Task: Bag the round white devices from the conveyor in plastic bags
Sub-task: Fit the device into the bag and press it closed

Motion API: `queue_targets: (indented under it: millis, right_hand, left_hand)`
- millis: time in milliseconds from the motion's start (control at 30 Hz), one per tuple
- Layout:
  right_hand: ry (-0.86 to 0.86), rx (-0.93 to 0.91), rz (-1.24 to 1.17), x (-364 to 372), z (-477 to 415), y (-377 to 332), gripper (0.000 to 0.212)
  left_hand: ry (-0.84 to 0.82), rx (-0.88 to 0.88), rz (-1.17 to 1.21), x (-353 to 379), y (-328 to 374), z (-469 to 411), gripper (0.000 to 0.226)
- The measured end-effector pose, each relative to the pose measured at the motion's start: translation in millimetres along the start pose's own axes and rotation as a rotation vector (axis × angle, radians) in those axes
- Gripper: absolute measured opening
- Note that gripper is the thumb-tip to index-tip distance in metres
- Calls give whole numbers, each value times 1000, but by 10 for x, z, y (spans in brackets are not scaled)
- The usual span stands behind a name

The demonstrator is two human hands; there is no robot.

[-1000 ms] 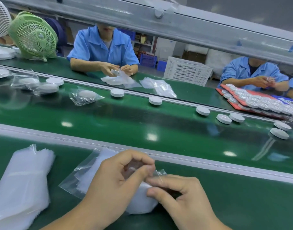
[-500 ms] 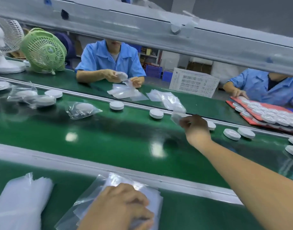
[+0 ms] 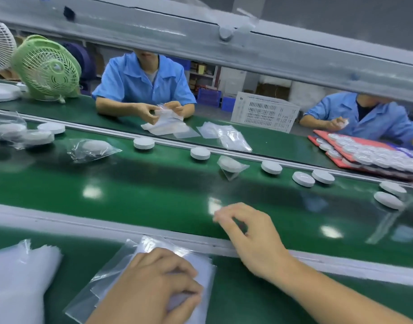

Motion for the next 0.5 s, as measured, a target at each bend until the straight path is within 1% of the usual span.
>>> queue_targets:
  millis: [100, 233, 300, 367, 500]
  right_hand:
    - [-62, 59, -97, 54, 464, -86, 30]
    - [-53, 85, 79, 94, 626, -93, 48]
    - [-54, 80, 95, 83, 636, -108, 55]
    - [-69, 73, 119, 83, 658, -116, 57]
    - [-83, 76, 179, 101, 666, -132, 57]
  left_hand:
    - [19, -25, -19, 18, -26, 31, 16]
    - [-9, -54, -21, 32, -38, 64, 19]
    - [-40, -68, -9, 22, -19, 67, 19]
    - [-58, -80, 3, 2, 7, 70, 21]
    - [-83, -109, 31, -36, 46, 76, 31]
Point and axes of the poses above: each hand's wrist, its own z-axis away from the middle knuckle, its own x-axis out of the palm, y = z × x, the point moved 4 cm from there along -z, towards the middle knuckle, and after that the axes turned 2 degrees about -x, right-handed, at the moved point
